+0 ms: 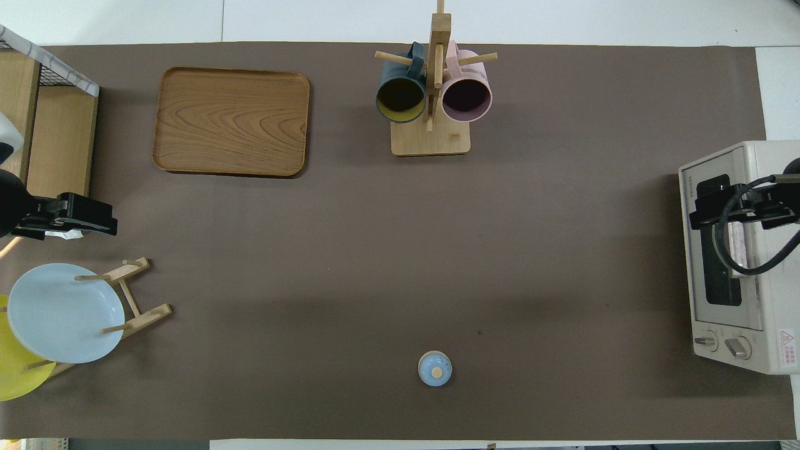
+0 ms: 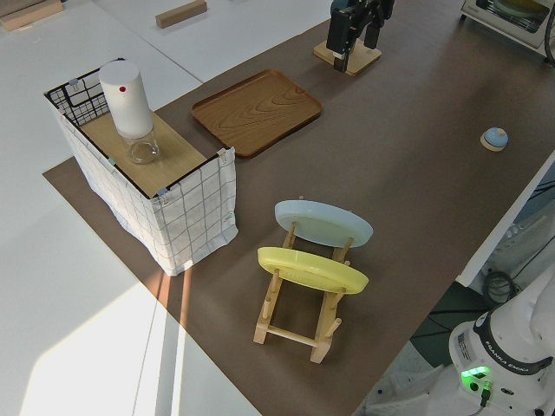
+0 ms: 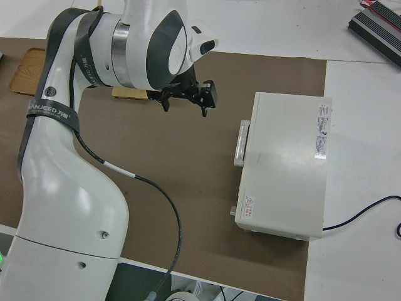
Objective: Put corn in oven
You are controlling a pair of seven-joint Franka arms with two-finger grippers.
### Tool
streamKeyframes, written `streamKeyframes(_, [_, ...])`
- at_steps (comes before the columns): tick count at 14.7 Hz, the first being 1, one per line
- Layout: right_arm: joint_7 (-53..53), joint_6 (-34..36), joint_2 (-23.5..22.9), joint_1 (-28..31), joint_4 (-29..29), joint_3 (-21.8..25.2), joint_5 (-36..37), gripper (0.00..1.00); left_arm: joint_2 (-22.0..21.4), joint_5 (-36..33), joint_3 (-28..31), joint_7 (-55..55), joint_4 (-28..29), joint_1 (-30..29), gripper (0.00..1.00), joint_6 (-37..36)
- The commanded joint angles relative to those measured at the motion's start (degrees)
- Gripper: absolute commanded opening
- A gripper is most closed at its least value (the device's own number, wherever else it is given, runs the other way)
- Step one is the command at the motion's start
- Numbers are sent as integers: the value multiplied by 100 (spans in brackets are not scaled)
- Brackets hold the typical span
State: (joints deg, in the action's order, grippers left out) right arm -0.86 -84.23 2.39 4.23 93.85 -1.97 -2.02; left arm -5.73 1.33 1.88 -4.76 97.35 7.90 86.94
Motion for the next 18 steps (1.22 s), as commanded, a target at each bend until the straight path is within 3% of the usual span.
streamKeyframes(1, [95,3,-81,78,-130,21,-36,100,19,-80,5,10,-85,-8,100,-107])
streamKeyframes(18, [95,-41,-81,95,-165,48,8,100,19,-80,5,10,-85,-8,100,-107])
